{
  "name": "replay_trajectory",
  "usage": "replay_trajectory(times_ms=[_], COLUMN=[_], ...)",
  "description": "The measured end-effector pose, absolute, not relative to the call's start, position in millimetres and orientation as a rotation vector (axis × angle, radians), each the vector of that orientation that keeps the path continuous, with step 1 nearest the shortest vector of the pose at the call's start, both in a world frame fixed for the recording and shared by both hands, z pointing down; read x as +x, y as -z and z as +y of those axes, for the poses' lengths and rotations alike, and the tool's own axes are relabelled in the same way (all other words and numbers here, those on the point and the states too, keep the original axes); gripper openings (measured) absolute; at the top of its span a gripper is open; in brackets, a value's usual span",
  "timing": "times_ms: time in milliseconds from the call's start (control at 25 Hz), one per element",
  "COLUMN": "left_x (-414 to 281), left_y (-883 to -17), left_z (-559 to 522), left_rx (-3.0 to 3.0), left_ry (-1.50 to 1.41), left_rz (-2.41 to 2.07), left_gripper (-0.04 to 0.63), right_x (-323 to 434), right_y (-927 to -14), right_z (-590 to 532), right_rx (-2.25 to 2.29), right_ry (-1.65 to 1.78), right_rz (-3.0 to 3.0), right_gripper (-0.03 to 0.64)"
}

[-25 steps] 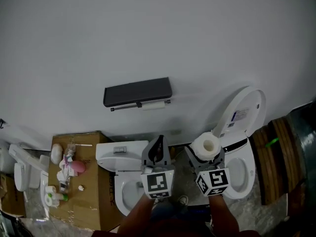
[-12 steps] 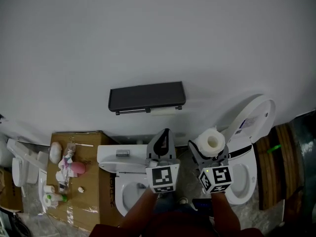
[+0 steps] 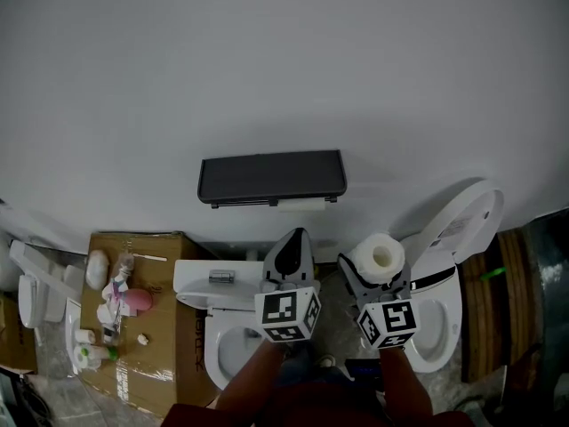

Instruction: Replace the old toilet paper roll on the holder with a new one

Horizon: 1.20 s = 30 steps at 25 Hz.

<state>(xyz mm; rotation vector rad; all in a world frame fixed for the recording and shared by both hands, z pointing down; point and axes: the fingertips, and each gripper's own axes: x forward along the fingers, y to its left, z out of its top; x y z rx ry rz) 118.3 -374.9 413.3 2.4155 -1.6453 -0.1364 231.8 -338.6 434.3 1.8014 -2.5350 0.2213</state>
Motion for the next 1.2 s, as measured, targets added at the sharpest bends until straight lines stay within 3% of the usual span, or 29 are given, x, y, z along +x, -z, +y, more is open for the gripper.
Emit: replay_trajectory(times_ms=[480,880,1200], left_x=[105.0,115.8,107.7], left_y=[-461.8,-472.3,-479.6], left_z=[-410.7,-439.8,-479.4], left_rx=[1.905,1.669,1.566], left_ry=[0.476,0.822,0.998], left_rz=[-1.28,-0.944,-0.93], left_gripper=[0.042,0.306,0.331], right_x=[244.9,245.9,242.5], right_y=[-443.3,-451.4,-457.8], right_z=[-349.1,-353.0,-359.3], right_rx=[1.827,1.825,1.807], right_ry=[-0.246,-0.255,-0.261], right_rz=[-2.491,-2.46,-2.446], right_gripper=[0.41,0.41,0.41])
